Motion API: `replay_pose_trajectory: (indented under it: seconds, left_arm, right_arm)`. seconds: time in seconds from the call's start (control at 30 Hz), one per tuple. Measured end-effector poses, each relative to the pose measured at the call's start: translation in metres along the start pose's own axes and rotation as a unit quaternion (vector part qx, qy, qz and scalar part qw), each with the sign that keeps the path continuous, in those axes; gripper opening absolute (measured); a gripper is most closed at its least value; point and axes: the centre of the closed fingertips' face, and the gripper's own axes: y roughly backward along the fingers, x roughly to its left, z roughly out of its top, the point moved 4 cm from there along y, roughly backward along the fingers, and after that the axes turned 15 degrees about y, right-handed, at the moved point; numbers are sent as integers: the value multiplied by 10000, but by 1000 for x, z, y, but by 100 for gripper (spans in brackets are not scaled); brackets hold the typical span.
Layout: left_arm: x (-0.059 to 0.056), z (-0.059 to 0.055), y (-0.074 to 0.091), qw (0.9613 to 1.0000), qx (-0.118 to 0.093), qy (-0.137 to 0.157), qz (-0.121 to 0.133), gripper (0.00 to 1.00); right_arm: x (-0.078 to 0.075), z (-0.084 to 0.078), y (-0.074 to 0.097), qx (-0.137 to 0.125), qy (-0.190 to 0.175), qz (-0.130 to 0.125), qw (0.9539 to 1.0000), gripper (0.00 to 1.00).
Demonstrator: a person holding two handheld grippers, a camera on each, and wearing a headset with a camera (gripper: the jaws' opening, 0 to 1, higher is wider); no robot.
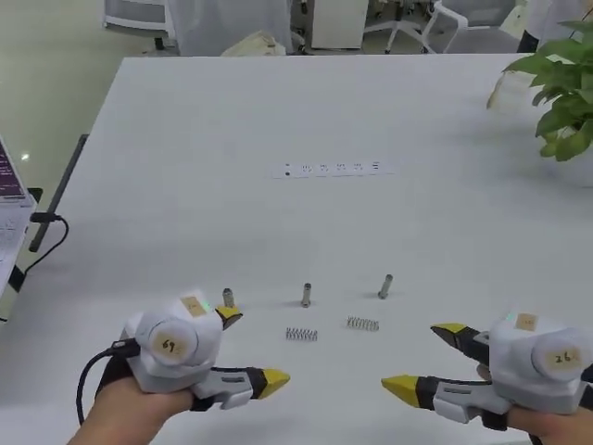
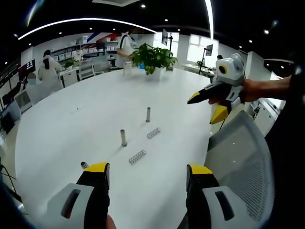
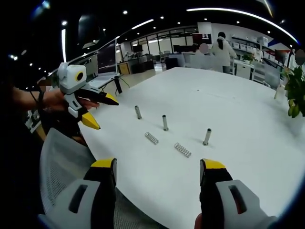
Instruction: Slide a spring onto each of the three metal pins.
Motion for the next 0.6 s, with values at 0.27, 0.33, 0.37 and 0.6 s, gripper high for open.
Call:
replay_pose_trajectory:
  seconds: [0.27,0.33,0.37,0.6]
  left_arm:
    - [9,2,-24,9996,208,-136,-146,60]
    - [11,2,-29,9994,253,-157,-173,60]
    - [13,2,-32,9993,286,-170,-185,60]
    - [20,3,-54,9984,444,-228,-258,59]
  right_arm:
    - [-3,-1,4,10,-6,-32,10000,70]
    - [-4,-1,5,4,-9,-55,10000,70]
    - [-5,-1,6,1,-20,-65,10000,70]
    - [-6,-4,8,52,9,-60,10000,70]
